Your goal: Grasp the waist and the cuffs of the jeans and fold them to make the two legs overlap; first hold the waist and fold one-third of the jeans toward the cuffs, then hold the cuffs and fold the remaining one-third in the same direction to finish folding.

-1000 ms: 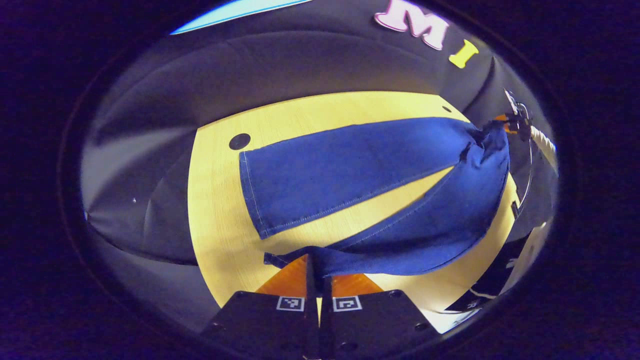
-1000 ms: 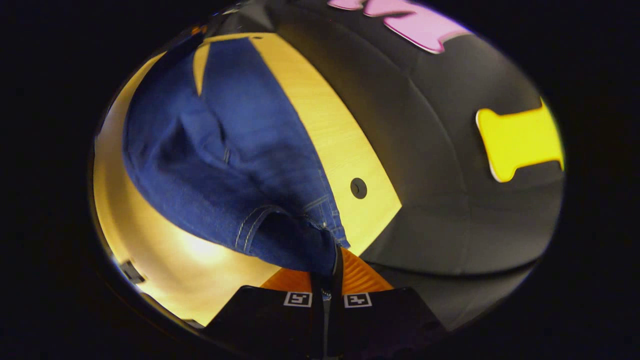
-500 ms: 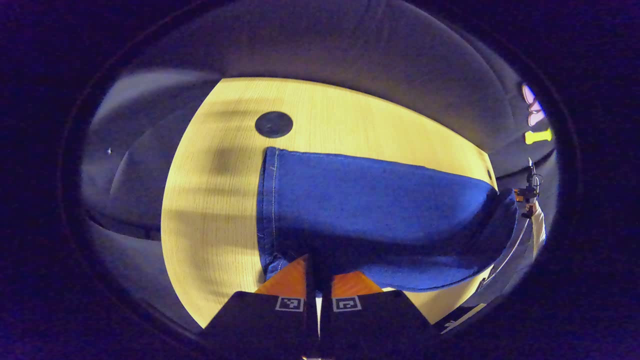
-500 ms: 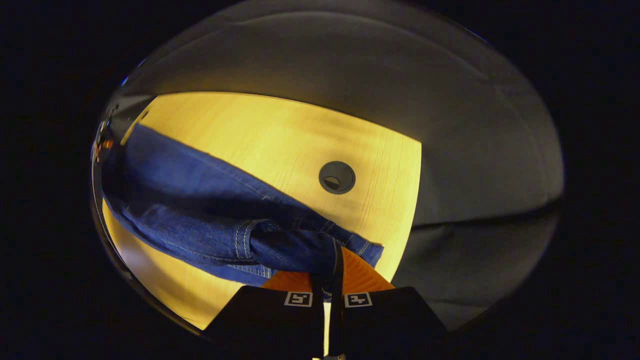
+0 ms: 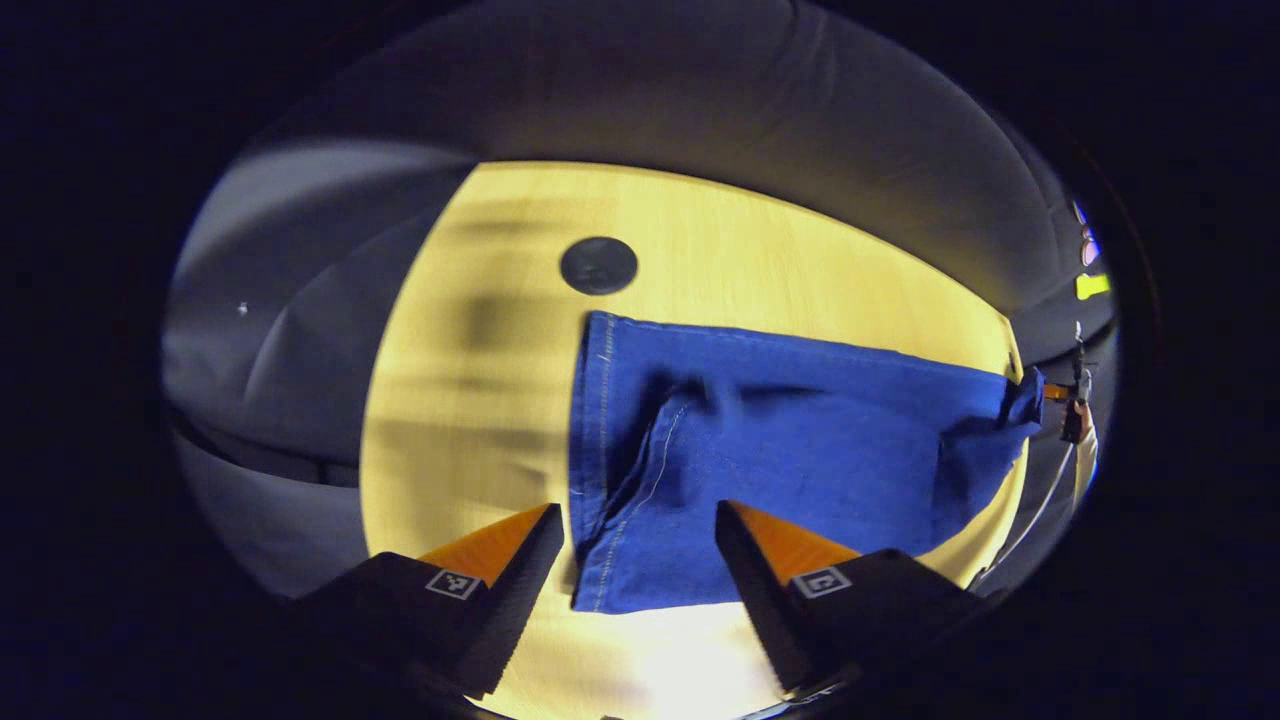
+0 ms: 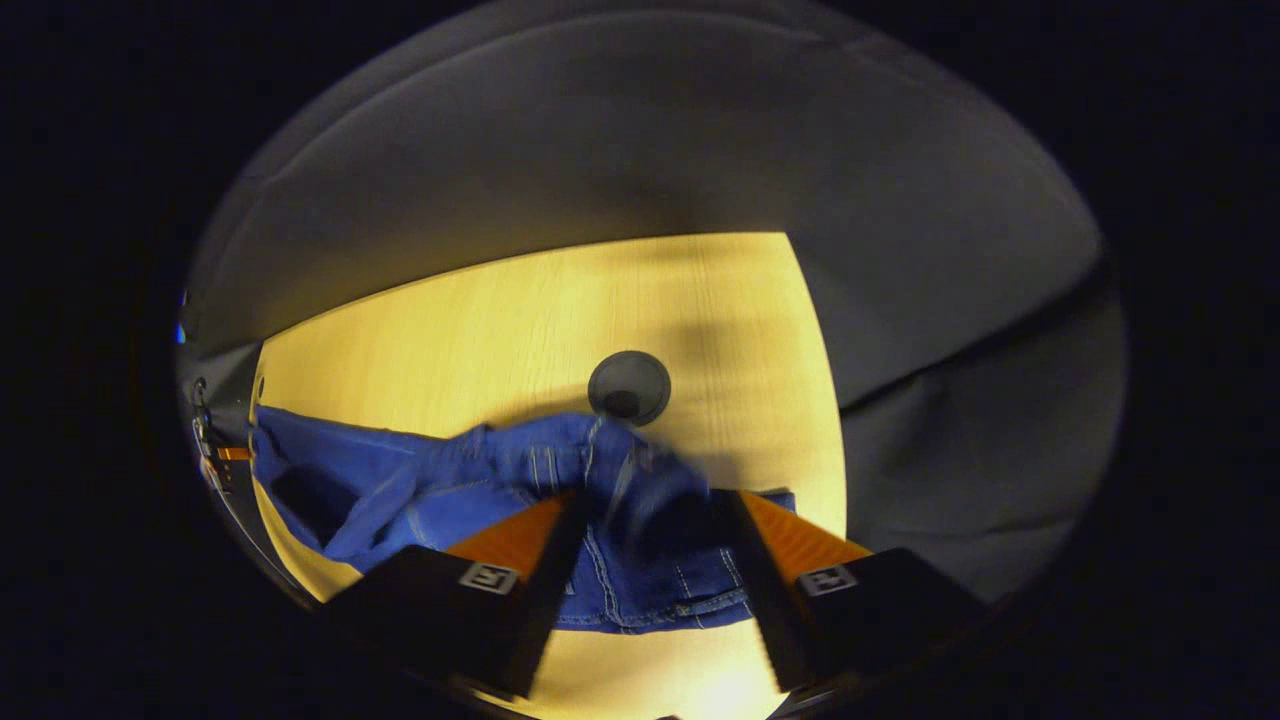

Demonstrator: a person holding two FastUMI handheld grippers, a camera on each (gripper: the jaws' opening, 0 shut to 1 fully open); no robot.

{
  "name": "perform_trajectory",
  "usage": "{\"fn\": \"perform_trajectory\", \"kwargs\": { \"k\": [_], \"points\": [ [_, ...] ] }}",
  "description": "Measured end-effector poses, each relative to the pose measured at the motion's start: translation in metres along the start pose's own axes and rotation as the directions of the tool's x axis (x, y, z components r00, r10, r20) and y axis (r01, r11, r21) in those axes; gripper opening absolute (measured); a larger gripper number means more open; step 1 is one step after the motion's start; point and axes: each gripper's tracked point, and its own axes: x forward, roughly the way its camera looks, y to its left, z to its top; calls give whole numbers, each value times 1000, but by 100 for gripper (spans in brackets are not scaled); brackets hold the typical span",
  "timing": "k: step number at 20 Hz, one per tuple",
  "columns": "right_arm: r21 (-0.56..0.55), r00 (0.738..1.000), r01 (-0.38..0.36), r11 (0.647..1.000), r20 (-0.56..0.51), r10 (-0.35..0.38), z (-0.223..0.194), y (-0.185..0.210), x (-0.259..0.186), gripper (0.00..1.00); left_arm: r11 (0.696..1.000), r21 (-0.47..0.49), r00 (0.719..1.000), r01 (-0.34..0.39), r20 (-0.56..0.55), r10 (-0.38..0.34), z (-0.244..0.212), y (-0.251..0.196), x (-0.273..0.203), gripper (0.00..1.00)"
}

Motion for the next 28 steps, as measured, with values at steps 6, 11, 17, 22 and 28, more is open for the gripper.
{"fn": "perform_trajectory", "kwargs": {
  "k": [6, 11, 17, 22, 28],
  "points": [
    [122, 959, 26, 992, 277, -59, -18, 4, -79, 99, 994, -22, 937, -103, 333, 104, 16, -8, -76, 96],
    [357, 919, -15, 934, 373, -128, -59, -8, -75, 99, 992, -38, 853, -124, 507, 126, -22, -59, -127, 96],
    [538, 902, -46, 842, 385, -197, -70, -38, -24, 98, 992, 19, 819, -122, 567, 90, -83, -146, -149, 95],
    [573, 875, -18, 819, 406, -264, -64, -53, 3, 98, 998, 33, 822, -54, 569, 25, -90, -189, -152, 95],
    [553, 842, -1, 833, 450, -298, -60, -56, 8, 98, 1000, 10, 824, -29, 566, 18, -86, -203, -141, 96]
  ]
}}
